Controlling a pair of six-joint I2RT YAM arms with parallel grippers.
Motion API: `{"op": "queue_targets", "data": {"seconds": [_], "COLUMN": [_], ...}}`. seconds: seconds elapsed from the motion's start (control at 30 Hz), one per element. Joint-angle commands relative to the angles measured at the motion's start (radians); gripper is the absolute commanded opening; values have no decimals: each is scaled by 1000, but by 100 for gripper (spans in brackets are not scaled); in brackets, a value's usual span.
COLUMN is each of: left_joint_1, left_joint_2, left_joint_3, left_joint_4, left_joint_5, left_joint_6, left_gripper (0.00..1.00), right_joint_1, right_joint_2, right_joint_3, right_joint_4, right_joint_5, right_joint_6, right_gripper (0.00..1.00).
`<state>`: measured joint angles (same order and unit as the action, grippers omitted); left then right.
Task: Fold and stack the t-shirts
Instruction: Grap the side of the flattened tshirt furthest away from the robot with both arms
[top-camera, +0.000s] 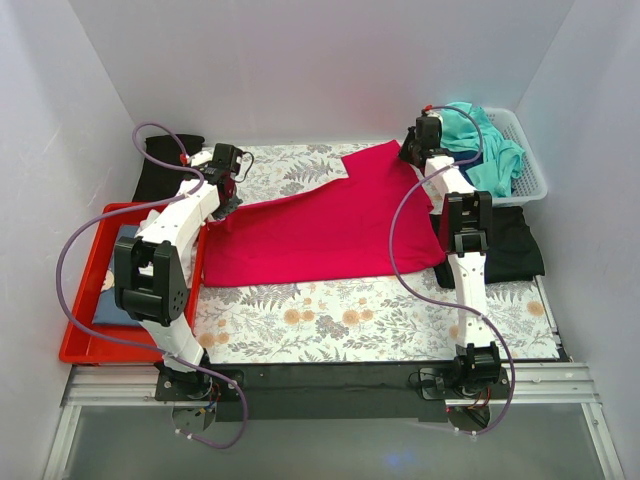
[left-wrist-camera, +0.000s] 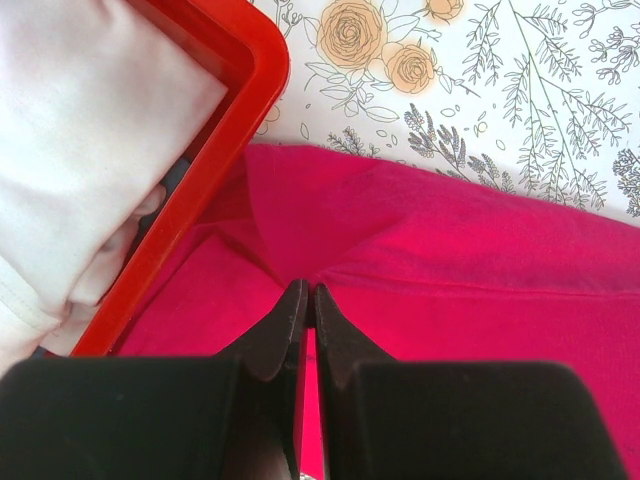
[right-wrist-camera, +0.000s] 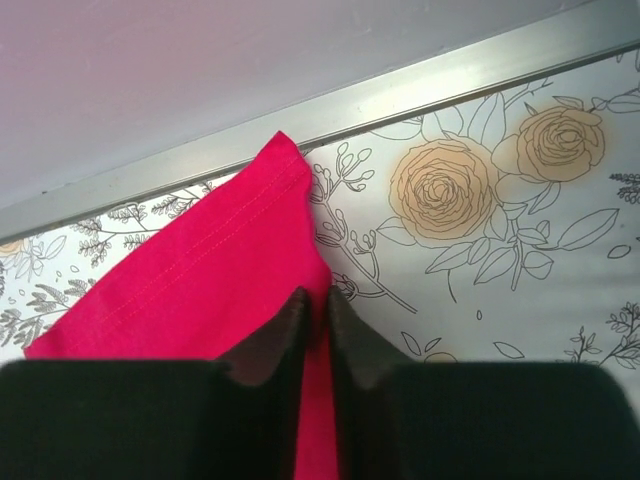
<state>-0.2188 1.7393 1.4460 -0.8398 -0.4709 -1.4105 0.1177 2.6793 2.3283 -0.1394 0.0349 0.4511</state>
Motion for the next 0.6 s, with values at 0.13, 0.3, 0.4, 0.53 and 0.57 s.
{"op": "queue_targets", "data": {"seconds": [0.13, 0.3, 0.4, 0.53, 0.57], "left_joint_1": [2, 4, 9, 25, 27], "left_joint_2": [-37, -34, -27, -18, -18], "left_joint_3": [42, 79, 102, 119, 120], "left_joint_4": [-15, 8, 25, 45, 51], "left_joint_5": [-37, -107, -141, -141, -140], "left_joint_6": [8, 13, 27, 50, 51], "left_gripper": [0, 0, 0, 0, 0], "right_joint_1": [-7, -12, -19, -44, -55], "right_joint_2": [-36, -120, -183, -274, -288], "right_joint_3": [36, -12, -46, -113, -125], "right_joint_4": [23, 29, 31, 31, 31], "right_joint_5": [45, 75, 89, 86, 82], "right_joint_6": [6, -23, -35, -35, -37], "right_gripper": [1, 1, 1, 1, 1]}}
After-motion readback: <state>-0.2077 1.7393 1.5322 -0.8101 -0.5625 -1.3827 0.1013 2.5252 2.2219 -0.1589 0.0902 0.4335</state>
